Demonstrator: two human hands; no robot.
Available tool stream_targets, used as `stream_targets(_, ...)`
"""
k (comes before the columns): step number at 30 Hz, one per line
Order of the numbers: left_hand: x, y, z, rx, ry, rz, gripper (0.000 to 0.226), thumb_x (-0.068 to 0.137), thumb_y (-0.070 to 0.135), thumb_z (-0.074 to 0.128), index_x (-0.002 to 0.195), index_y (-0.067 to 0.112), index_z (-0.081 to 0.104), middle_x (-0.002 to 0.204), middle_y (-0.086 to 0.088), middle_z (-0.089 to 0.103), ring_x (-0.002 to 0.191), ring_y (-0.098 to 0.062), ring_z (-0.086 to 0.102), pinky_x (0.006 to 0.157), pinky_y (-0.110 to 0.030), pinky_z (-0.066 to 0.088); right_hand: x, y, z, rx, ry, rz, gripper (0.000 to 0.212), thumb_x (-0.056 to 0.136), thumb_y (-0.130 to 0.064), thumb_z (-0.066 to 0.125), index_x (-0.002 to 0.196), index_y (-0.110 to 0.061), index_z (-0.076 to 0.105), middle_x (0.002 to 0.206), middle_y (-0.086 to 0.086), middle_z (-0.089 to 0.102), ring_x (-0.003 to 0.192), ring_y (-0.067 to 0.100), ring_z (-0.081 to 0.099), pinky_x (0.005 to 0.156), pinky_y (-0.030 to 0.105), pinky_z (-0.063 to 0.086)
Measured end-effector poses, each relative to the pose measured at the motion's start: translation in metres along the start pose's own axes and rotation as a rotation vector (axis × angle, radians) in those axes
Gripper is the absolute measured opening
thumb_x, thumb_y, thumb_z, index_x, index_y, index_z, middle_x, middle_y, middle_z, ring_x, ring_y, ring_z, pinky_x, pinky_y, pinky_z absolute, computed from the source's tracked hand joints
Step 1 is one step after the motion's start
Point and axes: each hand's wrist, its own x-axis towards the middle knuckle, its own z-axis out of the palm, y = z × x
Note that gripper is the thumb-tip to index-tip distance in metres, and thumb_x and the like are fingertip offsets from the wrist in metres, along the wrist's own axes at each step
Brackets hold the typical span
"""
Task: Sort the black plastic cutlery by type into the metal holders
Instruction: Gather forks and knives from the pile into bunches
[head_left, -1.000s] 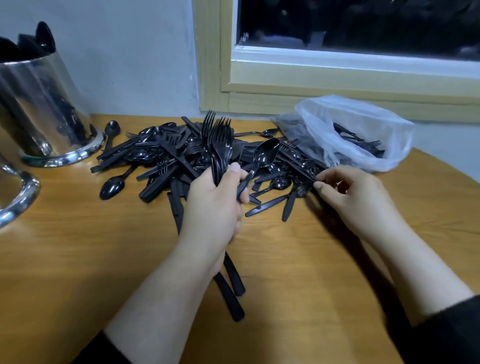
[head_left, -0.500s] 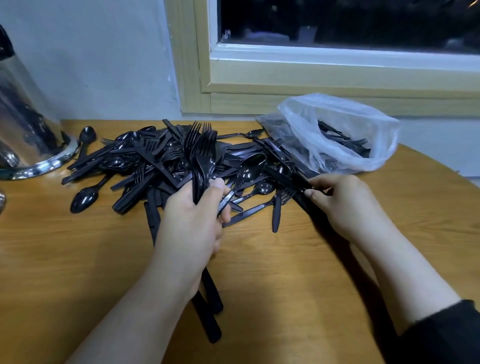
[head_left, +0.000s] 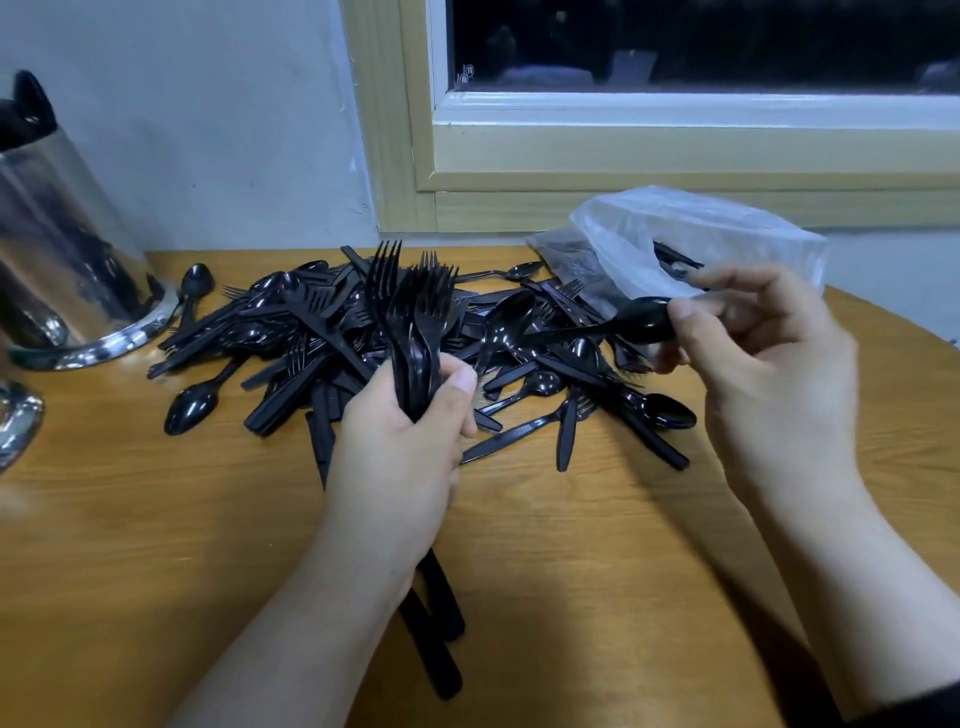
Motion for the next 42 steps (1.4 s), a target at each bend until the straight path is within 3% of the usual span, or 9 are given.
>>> stream_targets(6,-0.001,0.005,-0.001,0.092,0.122,0.182,0.016,0.101,0.020,0.057,0.092,0.032,0.063,0.068,0.006,0.060,0.055,-0.013,0.052,0.051,-0.030,0.048,-0.003,-0.005,0.004,0.274,-0.227,0.412,0.022,0.087,0.010,0.063,0.102,-0.003,0.073,0.070,0.004,0.066,0.069,0.018,0.068,0.070,0.018,0.054)
stream_targets(11,0.002,0.006,-0.004,0.202,0.152,0.244,0.015,0.101,0.023,0.054,0.094,0.035,0.060,0.072,0.013,0.065,0.080,-0.004,0.070,0.076,-0.021,0.050,-0.006,-0.008,0.007,0.254,-0.306,0.360,0.031,0.073,-0.005,0.071,0.103,-0.005,0.073,0.070,0.005,0.067,0.068,0.016,0.067,0.073,0.019,0.055)
stream_targets(15,0.001,0.005,-0.001,0.251,0.067,0.197,0.016,0.103,0.021,0.054,0.092,0.032,0.060,0.075,0.012,0.067,0.088,0.002,0.072,0.079,-0.015,0.051,-0.008,-0.008,0.010,0.327,-0.266,0.419,0.025,0.072,-0.007,0.071,0.097,-0.005,0.075,0.075,0.010,0.071,0.066,0.017,0.067,0.068,0.019,0.055)
stream_targets(20,-0.001,0.002,0.001,0.273,-0.017,0.129,0.019,0.103,0.026,0.054,0.090,0.037,0.061,0.079,0.011,0.071,0.084,0.001,0.071,0.084,-0.029,0.058,-0.009,-0.005,0.014,0.270,-0.225,0.394,0.016,0.077,-0.011,0.072,0.092,-0.006,0.075,0.073,0.011,0.071,0.063,0.018,0.065,0.063,0.022,0.055)
stream_targets(28,-0.007,0.007,0.004,0.274,-0.165,0.037,0.016,0.100,0.034,0.056,0.086,0.038,0.063,0.071,-0.004,0.070,0.052,-0.011,0.056,0.055,-0.025,0.051,-0.012,-0.005,0.018,0.078,-0.131,0.261,0.009,0.093,-0.006,0.067,0.083,-0.006,0.068,0.061,0.007,0.067,0.052,0.014,0.060,0.051,0.021,0.050)
stream_targets(31,-0.008,0.006,0.005,0.228,-0.199,-0.001,0.008,0.093,0.034,0.066,0.090,0.041,0.067,0.079,0.000,0.072,0.056,-0.007,0.053,0.061,-0.038,0.053,-0.010,-0.003,0.014,0.025,-0.141,0.236,0.009,0.094,-0.010,0.067,0.086,-0.009,0.069,0.063,0.007,0.069,0.052,0.014,0.059,0.052,0.021,0.050)
stream_targets(34,-0.005,0.002,0.004,0.157,-0.139,-0.032,0.015,0.095,0.026,0.069,0.090,0.040,0.071,0.078,-0.001,0.071,0.055,-0.008,0.052,0.059,-0.034,0.050,0.007,0.004,-0.010,-0.328,-0.124,0.114,0.009,0.097,-0.020,0.065,0.089,-0.020,0.070,0.068,0.000,0.070,0.054,0.006,0.057,0.057,0.018,0.046)
stream_targets(38,-0.002,-0.002,0.001,0.121,-0.070,-0.018,0.012,0.096,0.024,0.068,0.097,0.034,0.073,0.076,0.003,0.072,0.053,-0.009,0.050,0.056,-0.032,0.048,0.021,0.018,-0.045,-0.858,-0.370,0.201,0.008,0.093,-0.027,0.070,0.091,-0.035,0.068,0.078,-0.016,0.064,0.070,-0.001,0.057,0.057,0.004,0.036)
stream_targets(42,-0.003,-0.002,0.001,0.136,-0.074,0.004,0.008,0.096,0.023,0.067,0.096,0.030,0.072,0.075,0.003,0.072,0.051,-0.009,0.048,0.054,-0.034,0.046,0.018,0.027,-0.050,-0.871,-0.540,0.333,0.016,0.088,-0.029,0.075,0.104,-0.028,0.071,0.085,-0.008,0.067,0.071,0.005,0.058,0.062,0.010,0.041)
